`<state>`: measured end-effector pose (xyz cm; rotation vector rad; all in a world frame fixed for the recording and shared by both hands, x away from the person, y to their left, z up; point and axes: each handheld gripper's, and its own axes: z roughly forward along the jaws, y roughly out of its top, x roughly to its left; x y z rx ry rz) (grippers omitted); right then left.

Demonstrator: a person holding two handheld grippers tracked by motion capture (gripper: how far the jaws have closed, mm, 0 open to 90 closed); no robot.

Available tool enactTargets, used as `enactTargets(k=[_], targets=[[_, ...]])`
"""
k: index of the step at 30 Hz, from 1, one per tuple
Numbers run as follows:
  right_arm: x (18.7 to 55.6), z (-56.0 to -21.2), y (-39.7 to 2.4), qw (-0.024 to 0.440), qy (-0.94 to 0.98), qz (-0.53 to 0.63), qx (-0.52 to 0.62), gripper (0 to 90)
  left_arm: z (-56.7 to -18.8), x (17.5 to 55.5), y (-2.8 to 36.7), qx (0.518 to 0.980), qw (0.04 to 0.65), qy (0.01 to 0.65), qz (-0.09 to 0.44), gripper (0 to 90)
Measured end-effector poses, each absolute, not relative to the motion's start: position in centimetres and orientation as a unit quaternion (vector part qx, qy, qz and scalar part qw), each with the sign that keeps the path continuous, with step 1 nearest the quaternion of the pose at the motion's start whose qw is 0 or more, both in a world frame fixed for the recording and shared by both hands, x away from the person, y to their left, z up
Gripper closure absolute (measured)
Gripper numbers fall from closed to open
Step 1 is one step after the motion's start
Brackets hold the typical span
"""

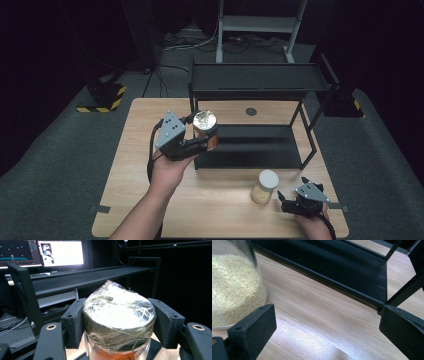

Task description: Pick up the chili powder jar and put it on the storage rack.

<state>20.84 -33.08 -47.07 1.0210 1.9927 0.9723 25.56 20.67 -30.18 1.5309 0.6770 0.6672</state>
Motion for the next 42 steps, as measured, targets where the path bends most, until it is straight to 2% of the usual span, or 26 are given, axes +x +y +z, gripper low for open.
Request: enactTargets(k=[25, 42], targets=[[20.8, -47.1, -33.2, 0.343, 0.766, 0.377, 0.393, 0.3, -24.7, 29.1, 18.4, 0.647, 0.638, 0.278, 0.312, 34.7], [20.7, -47.2, -33.3, 0.342, 0.764, 0.381, 0.392, 0.3, -23.0, 32.2, 16.9, 0.627, 0.646, 0.282, 0.331, 34.8]])
